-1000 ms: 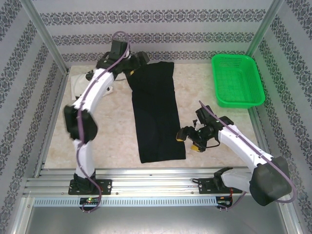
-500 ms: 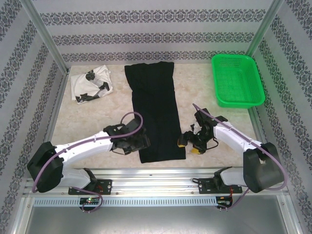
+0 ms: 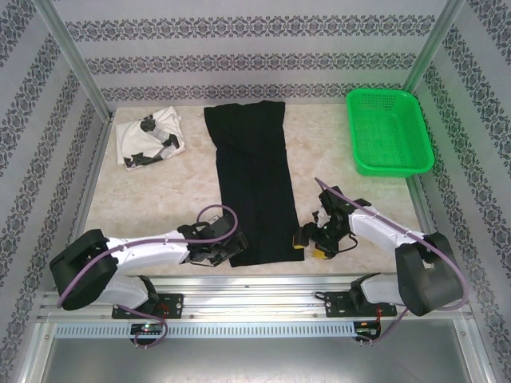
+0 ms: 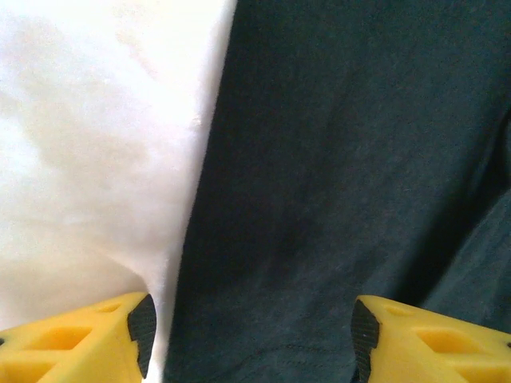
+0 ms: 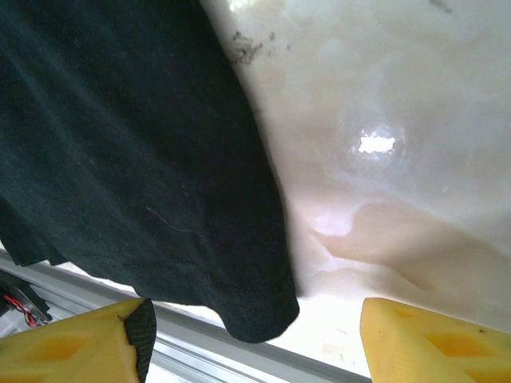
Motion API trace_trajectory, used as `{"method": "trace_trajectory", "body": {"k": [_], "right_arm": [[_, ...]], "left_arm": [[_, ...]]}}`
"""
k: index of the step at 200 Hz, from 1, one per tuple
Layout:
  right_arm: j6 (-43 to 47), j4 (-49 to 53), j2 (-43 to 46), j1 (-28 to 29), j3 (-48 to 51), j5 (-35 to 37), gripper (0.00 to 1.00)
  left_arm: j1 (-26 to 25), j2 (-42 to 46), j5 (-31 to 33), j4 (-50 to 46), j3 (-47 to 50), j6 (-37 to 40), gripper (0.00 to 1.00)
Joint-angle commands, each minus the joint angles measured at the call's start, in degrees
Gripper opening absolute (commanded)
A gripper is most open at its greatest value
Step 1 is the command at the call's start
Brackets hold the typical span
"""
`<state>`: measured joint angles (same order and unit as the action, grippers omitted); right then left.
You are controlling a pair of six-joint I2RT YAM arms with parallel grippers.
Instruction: Fold and stack the t-shirts
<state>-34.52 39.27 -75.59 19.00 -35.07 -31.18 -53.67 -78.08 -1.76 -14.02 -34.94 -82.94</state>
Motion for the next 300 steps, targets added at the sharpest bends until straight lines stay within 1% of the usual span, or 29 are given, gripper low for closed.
{"method": "trace_trajectory", "body": {"k": [1,33,88,143,161,189,201,210,227,238,269,277,286,300], "right_arm": [[-1.11,-2.42,-0.98,1.02,0.76,-1.34,0.67],[-1.52,-2.69,-2.14,1.80,0.49,-1.60,0.65],[-1.95,0.02,0.11,2.87,1.32,-0.73,0.64],[-2.83,-0.33,-0.28,4.64,1.41,-0.29,0.63],[-3.00,-0.51,-0.33,4.73,1.75,-0.11,0.63],[-3.31,-0.29,0.32,5.08,2.06,0.22,0.61],[-3.57,-0.57,0.54,5.21,2.36,0.41,0.61],[-3.75,-0.77,0.48,5.17,2.54,0.50,0.60],[-4.05,-1.60,0.18,5.25,2.88,0.51,0.58],[-4.40,-2.29,0.16,5.25,2.94,0.43,0.55],[-5.44,-3.96,-0.21,5.78,3.66,0.13,0.48],[-5.68,-4.51,-0.57,5.91,3.77,-0.09,0.44],[-5.73,-4.81,-1.10,6.03,3.61,0.11,0.36],[-6.03,-5.31,-1.65,6.14,3.43,0.78,0.21]], "left_arm": [[-1.06,-1.03,1.35,4.35,0.11,-4.05,0.66],[-1.37,-2.67,0.12,5.61,0.25,-5.45,0.62],[-3.36,-0.60,-1.50,0.43,0.99,-8.44,0.57],[-4.67,2.84,-1.50,-6.22,0.57,-9.26,0.57],[-5.12,2.71,-1.63,-5.56,0.90,-9.59,0.57],[-6.34,1.36,-2.06,-4.27,0.62,-10.01,0.51],[-6.62,0.57,-2.36,-3.58,0.62,-9.89,0.46],[-6.68,-0.14,-2.61,-3.13,0.58,-9.70,0.40],[-6.71,-0.42,-2.81,-2.10,1.07,-9.78,0.32],[-6.71,-0.02,-2.54,-1.97,1.40,-9.79,0.24],[-6.71,1.31,-2.21,-1.21,2.46,-9.72,0.08],[-6.71,1.71,-2.14,-0.80,2.80,-9.61,0.04],[-6.71,2.20,-1.86,-0.59,3.04,-9.61,0.00],[-6.71,3.11,-1.35,-0.53,3.38,-9.27,0.00]]}}
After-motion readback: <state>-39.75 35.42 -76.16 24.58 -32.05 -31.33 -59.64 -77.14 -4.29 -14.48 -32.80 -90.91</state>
